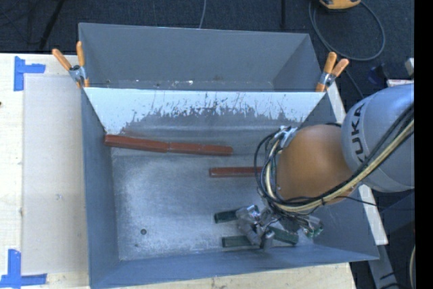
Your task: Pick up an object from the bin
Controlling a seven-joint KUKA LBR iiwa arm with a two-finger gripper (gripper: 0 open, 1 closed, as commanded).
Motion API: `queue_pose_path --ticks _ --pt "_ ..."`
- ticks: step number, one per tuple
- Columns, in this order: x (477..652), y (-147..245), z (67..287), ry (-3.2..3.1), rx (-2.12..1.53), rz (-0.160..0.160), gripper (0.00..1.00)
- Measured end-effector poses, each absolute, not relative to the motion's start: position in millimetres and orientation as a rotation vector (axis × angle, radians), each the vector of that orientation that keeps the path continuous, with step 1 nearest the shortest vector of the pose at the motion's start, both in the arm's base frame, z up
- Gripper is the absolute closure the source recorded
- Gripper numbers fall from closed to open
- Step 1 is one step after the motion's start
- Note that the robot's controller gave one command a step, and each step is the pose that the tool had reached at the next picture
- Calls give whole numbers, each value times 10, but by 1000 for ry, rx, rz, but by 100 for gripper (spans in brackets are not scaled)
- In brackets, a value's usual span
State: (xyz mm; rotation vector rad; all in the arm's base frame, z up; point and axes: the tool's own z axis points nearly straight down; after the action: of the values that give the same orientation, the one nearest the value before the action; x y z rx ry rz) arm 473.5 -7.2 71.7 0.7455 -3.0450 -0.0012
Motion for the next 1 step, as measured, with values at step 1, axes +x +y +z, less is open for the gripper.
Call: queue_pose_path --ticks 1 --pt "4736 -72 720 -3046 743 -1 100"
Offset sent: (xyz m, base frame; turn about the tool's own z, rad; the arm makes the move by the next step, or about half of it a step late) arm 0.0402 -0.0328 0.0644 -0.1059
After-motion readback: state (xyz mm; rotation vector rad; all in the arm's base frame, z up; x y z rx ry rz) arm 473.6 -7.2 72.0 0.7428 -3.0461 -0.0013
